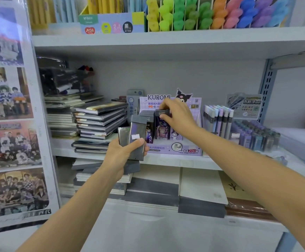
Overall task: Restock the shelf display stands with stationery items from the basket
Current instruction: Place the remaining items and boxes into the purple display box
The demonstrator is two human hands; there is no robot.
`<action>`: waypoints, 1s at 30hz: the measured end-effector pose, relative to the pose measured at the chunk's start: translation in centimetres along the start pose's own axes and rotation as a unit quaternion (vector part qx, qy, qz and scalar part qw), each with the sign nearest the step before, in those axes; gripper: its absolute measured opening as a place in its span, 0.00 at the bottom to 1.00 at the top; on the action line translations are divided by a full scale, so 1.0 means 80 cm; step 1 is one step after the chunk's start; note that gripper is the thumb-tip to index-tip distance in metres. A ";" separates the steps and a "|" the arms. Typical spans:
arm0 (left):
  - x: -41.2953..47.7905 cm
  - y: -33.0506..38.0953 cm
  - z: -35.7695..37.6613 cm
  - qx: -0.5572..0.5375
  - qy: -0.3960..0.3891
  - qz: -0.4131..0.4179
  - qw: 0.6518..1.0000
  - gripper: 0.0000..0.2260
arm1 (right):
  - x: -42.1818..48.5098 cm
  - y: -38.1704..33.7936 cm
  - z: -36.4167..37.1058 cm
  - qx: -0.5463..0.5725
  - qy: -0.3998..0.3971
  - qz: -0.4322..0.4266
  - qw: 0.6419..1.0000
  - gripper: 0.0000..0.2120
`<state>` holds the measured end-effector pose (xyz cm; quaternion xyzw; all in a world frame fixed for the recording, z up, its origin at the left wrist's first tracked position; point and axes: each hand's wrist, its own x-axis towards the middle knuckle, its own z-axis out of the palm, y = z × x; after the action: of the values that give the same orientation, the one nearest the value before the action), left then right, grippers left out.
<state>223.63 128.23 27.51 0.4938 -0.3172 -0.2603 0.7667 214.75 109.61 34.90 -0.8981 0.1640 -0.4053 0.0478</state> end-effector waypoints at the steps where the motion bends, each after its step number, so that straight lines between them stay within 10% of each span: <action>1: 0.000 0.000 0.000 0.004 -0.002 -0.001 1.000 0.08 | -0.001 0.003 0.002 -0.016 0.012 -0.003 1.000 0.09; 9: -0.009 0.007 0.008 0.000 -0.002 -0.013 1.000 0.11 | -0.005 -0.006 -0.011 0.064 0.032 0.024 0.997 0.08; 13: -0.016 0.010 0.021 0.014 -0.006 -0.029 0.999 0.16 | -0.023 -0.030 -0.029 0.353 -0.102 0.092 0.926 0.13; 23: -0.034 0.022 0.050 -0.010 -0.087 -0.108 0.990 0.24 | -0.049 -0.041 -0.064 0.491 -0.161 0.170 0.839 0.09; 30: -0.039 0.021 0.063 0.052 -0.010 -0.074 0.996 0.21 | -0.058 -0.038 -0.075 0.429 -0.160 0.167 0.873 0.08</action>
<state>217.96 128.14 29.92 0.5519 -0.3008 -0.3047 0.7155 208.17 114.33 36.27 -0.8014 0.1115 -0.2727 0.5205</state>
